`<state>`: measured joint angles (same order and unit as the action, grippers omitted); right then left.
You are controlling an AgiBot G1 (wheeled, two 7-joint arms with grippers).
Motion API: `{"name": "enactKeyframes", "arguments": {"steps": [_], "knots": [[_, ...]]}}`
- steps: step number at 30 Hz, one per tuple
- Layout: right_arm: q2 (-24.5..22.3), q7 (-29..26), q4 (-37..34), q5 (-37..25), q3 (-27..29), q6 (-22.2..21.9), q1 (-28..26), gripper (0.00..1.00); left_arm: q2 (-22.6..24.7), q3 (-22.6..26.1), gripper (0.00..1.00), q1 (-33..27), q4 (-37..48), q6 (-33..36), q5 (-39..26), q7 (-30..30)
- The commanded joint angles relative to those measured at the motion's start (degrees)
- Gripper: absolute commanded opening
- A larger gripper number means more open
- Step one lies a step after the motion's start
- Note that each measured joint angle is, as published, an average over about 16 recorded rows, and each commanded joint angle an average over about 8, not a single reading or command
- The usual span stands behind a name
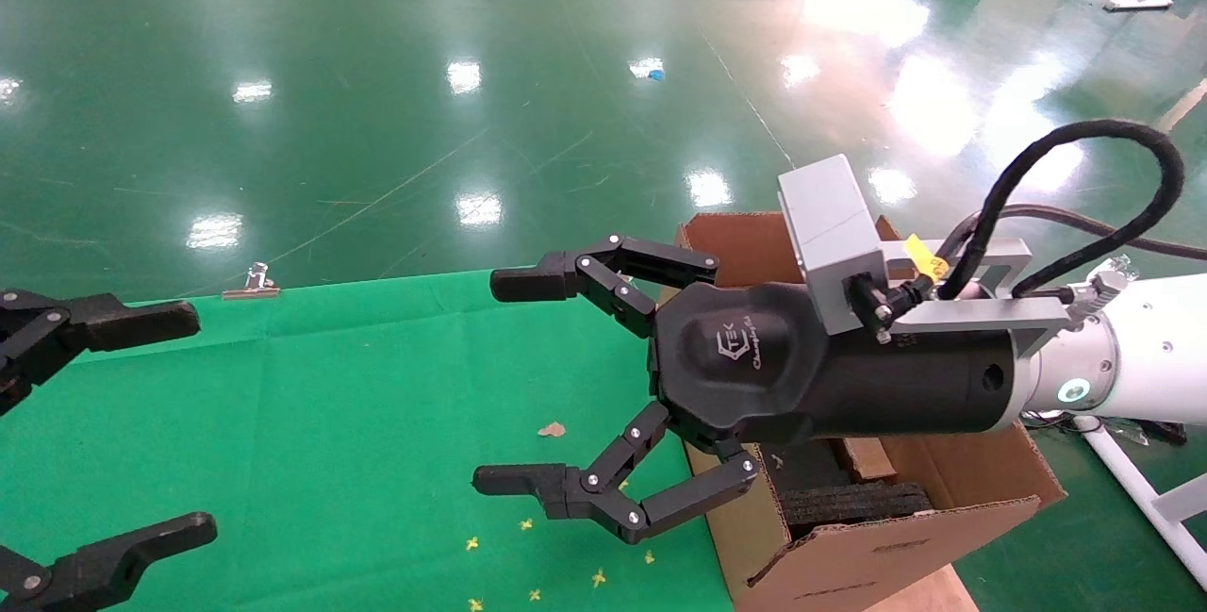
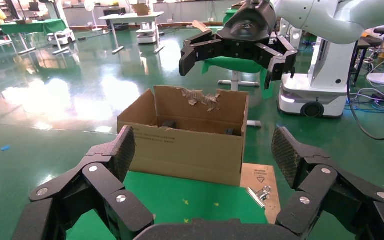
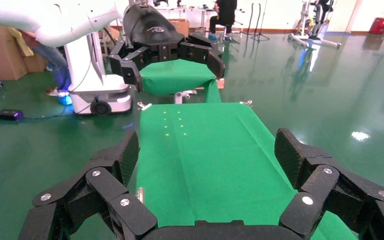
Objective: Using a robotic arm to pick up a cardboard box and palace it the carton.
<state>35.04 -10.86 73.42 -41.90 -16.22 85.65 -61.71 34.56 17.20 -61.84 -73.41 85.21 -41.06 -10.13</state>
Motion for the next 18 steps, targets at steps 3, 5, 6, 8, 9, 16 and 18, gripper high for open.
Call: {"name": "enactKeyframes", "arguments": {"steps": [3, 5, 6, 8, 9, 16, 18], "knots": [[0.0, 0.0, 0.0, 0.0, 0.0, 0.0, 0.0, 1.00, 0.0, 0.0, 1.00, 0.0, 0.0, 0.0, 0.0, 0.0], [0.0, 0.0, 0.0, 0.0, 0.0, 0.0, 0.0, 1.00, 0.0, 0.0, 1.00, 0.0, 0.0, 0.0, 0.0, 0.0], [0.0, 0.0, 0.0, 0.0, 0.0, 0.0, 0.0, 1.00, 0.0, 0.0, 1.00, 0.0, 0.0, 0.0, 0.0, 0.0], [0.0, 0.0, 0.0, 0.0, -0.1, 0.0, 0.0, 1.00, 0.0, 0.0, 1.00, 0.0, 0.0, 0.0, 0.0, 0.0], [0.0, 0.0, 0.0, 0.0, -0.1, 0.0, 0.0, 1.00, 0.0, 0.0, 1.00, 0.0, 0.0, 0.0, 0.0, 0.0], [0.0, 0.0, -0.1, -0.1, -0.1, 0.0, -0.1, 1.00, 0.0, 0.0, 1.00, 0.0, 0.0, 0.0, 0.0, 0.0], [0.0, 0.0, -0.1, -0.1, -0.1, 0.0, -0.1, 1.00, 0.0, 0.0, 1.00, 0.0, 0.0, 0.0, 0.0, 0.0]]}}
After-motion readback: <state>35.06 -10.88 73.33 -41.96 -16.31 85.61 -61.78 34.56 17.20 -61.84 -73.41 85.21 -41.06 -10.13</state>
